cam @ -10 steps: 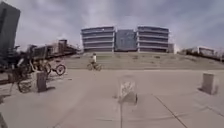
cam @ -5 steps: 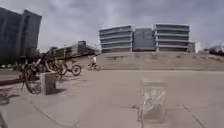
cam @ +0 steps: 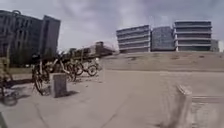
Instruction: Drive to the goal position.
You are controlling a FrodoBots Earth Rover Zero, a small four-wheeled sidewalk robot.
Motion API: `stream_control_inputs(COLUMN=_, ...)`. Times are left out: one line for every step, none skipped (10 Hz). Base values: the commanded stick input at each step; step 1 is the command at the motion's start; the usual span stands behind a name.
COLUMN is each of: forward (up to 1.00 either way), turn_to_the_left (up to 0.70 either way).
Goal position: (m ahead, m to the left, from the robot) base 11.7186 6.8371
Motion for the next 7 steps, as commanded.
stream_control_inputs(forward=1.00, turn_to_the_left=0.00)
stream_control_inputs(forward=1.00, turn_to_the_left=0.00)
stream_control_inputs(forward=1.00, turn_to_the_left=0.00)
stream_control_inputs(forward=1.00, turn_to_the_left=0.00)
stream_control_inputs(forward=1.00, turn_to_the_left=0.00)
stream_control_inputs(forward=1.00, turn_to_the_left=0.00)
stream_control_inputs(forward=1.00, turn_to_the_left=0.00)
